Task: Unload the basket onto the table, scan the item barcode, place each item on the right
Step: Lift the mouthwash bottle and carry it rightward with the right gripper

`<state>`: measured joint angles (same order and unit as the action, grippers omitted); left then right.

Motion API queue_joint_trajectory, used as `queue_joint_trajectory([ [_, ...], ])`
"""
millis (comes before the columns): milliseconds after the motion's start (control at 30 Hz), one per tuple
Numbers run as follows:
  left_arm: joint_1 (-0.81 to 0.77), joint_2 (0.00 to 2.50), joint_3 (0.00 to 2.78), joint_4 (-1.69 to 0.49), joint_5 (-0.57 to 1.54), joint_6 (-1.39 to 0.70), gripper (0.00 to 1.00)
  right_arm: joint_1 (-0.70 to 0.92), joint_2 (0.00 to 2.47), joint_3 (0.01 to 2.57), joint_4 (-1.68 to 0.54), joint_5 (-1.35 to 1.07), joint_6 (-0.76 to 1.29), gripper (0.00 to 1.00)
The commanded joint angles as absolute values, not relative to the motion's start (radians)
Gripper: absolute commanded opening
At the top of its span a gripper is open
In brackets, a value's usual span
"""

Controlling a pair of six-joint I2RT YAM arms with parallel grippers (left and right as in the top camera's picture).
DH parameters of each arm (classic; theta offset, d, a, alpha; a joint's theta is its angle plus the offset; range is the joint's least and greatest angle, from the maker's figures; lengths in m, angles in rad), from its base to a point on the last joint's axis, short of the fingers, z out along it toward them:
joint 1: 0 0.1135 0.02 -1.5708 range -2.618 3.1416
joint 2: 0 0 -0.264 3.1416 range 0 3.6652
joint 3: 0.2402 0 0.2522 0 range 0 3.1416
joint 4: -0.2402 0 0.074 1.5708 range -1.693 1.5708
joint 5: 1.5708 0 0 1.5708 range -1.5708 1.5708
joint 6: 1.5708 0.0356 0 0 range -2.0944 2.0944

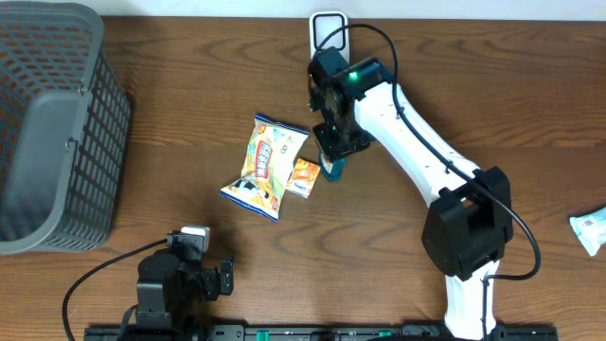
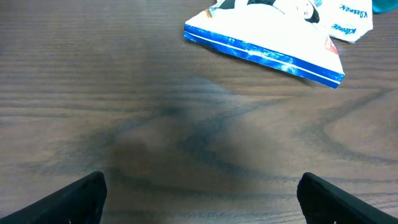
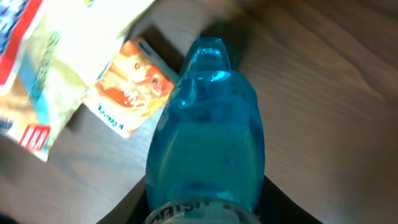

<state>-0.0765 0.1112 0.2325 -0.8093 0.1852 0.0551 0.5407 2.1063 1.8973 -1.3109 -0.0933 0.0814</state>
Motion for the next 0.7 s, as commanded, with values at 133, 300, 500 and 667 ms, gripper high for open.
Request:
queue_joint_trajectory([
  [133,-0.073,0.108,0.232,-0.833,0.194,0.054,0.98,0.542,2.065,1.921,-1.304,-0.149,-0.154,0.55],
  [300,-0.073,0.108,0.232,-0.833,0.194,0.054,0.98,0.541,2.064,1.937,-1.309,-0.150,-0.094,0.80],
  [500,-0.073,0.108,0.232,-0.833,0.194,0.054,0.98,0.545,2.064,2.061,-1.404,-0.183,-0.068,0.93],
  [667,-0.073,0.108,0.232,-0.833,0.195,0.054,0.98,0.558,2.064,2.206,-1.460,-0.092,0.044,0.99],
])
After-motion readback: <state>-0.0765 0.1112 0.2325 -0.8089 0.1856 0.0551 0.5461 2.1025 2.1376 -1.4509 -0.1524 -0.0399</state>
